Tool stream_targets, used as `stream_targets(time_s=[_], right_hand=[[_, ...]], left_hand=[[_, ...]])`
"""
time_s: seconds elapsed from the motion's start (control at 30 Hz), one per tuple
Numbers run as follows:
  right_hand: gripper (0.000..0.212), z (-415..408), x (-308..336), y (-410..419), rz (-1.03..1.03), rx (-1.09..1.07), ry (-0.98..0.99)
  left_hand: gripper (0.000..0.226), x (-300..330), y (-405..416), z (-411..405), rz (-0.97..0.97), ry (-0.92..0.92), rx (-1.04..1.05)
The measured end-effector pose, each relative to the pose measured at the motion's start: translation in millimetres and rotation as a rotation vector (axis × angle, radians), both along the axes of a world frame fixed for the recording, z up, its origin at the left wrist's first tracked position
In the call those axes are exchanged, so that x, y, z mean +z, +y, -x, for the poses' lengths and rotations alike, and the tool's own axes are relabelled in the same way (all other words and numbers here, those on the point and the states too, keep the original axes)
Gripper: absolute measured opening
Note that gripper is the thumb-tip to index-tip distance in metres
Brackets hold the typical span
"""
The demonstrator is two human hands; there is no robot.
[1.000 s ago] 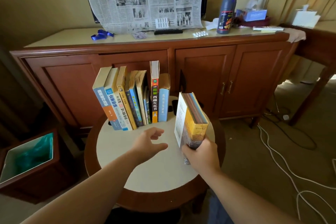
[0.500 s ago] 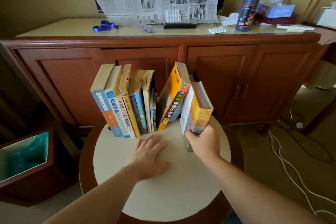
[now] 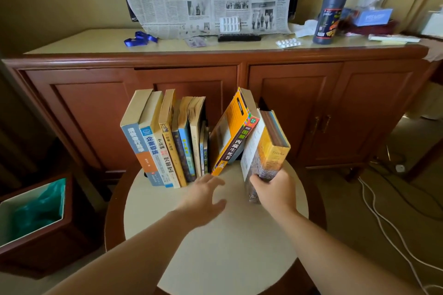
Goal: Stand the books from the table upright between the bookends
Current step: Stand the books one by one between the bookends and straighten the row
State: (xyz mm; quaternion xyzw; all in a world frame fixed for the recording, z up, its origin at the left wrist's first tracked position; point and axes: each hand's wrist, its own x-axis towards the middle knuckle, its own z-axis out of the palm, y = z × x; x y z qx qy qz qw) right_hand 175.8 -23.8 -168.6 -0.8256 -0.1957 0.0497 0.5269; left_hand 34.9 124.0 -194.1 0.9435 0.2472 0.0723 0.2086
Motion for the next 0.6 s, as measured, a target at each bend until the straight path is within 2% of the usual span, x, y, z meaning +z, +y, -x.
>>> stream_targets(time_s=[0.13, 0.27, 0.33, 0.43, 0.6], right_hand=[[0.023, -1, 2, -2, -0.025, 0.037, 0.028], [0.018, 0, 7, -4, -0.033, 0.041, 0.051], [0.017, 2, 10, -4, -0.043, 0.052, 0.094], [0.017, 3, 11, -5, -0.052, 0.051, 0.093], [0.021, 7, 13, -7, -0.071, 0.051, 0.062]], left_hand=[[0.041, 56, 1, -31, -0.107, -0.233, -0.078], [0.051, 117, 2, -71, -0.256, -0.396, -0.155], [0.069, 137, 7, -90, -0.363, -0.26, -0.238], [0.085, 153, 18, -103, -0.348, 0.073, -0.336], [0.065, 163, 27, -86, -0.409, -0.017, -0.25]])
